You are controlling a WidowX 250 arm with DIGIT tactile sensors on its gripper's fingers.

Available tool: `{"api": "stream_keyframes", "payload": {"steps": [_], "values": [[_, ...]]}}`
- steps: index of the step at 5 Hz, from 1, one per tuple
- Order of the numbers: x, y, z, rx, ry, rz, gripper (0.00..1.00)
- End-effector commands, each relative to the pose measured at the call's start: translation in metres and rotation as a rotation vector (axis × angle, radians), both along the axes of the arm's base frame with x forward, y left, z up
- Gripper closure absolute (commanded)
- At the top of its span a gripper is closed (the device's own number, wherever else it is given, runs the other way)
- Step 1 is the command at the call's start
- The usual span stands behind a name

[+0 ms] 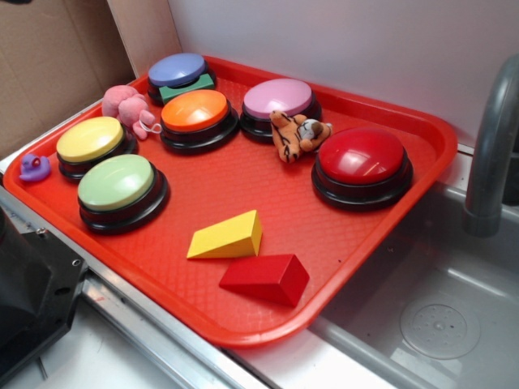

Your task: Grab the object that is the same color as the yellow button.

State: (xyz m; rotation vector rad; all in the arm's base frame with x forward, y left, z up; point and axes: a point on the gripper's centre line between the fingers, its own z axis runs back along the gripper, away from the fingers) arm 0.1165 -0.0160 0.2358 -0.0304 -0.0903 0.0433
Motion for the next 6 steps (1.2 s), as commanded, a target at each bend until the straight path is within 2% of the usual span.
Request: {"api": "stream_keyframes", "payload": {"steps": [1,2,3,4,5,6], "values": [[0.0,0.0,0.0,0.0,0.0,0.0,0.0],[0.021,-0.015,-0.012,0.066,-0.01,-0.229,0.0],[0.037,-0.035,-0.029,0.093,-0.072,-0.425,0.0],[0.051,-0.052,-0.053,0.106,-0.085,-0.63,0.0],[0.06,-0.066,-0.082,0.041,-0.167,-0.726,0.0],[0.068,-0.08,-0.114,-0.014,-0.193,-0.785,0.0]]}}
